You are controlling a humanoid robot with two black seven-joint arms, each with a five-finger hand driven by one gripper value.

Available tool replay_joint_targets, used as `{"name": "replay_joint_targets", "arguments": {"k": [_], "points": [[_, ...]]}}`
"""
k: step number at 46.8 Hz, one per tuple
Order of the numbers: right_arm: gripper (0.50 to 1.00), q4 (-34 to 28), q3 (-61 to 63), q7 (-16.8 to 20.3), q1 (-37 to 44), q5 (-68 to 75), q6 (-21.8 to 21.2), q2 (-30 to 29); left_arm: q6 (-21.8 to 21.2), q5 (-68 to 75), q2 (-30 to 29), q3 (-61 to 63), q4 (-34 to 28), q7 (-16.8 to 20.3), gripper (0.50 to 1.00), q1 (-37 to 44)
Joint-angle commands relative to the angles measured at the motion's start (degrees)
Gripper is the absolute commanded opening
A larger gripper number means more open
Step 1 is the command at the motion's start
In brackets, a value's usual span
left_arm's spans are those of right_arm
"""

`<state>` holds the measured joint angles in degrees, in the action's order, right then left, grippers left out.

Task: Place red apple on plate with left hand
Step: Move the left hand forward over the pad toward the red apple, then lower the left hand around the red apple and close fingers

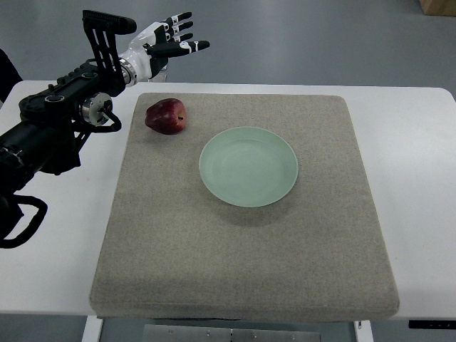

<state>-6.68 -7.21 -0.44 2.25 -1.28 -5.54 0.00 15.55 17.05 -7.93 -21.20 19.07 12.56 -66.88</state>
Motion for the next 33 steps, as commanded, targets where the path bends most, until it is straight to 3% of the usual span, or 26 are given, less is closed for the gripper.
{"name": "replay_joint_targets", "arguments": {"k": [1,12,23,33], "points": [[0.964,0.00,0.00,0.00,0.03,0.05,0.00,0.00,0.01,6.48,-0.85,0.02,1.40,0.01,0.994,-0.35],[0.964,0.00,0.00,0.00,0.03,0.05,0.00,0.00,0.19,20.38,-4.02,1.94,5.97,-0.08,0.992,-1.58],[0.962,0.00,0.00,0.00,0.03,0.05,0.00,0.00,0.10,21.97,-10.08,13.71,15.11,0.01,0.992,-4.65],[0.964,0.00,0.00,0.00,-0.06,-0.04,0.00,0.00,0.10,27.23,-13.25,22.25,18.19,0.01,0.992,-9.23]]}}
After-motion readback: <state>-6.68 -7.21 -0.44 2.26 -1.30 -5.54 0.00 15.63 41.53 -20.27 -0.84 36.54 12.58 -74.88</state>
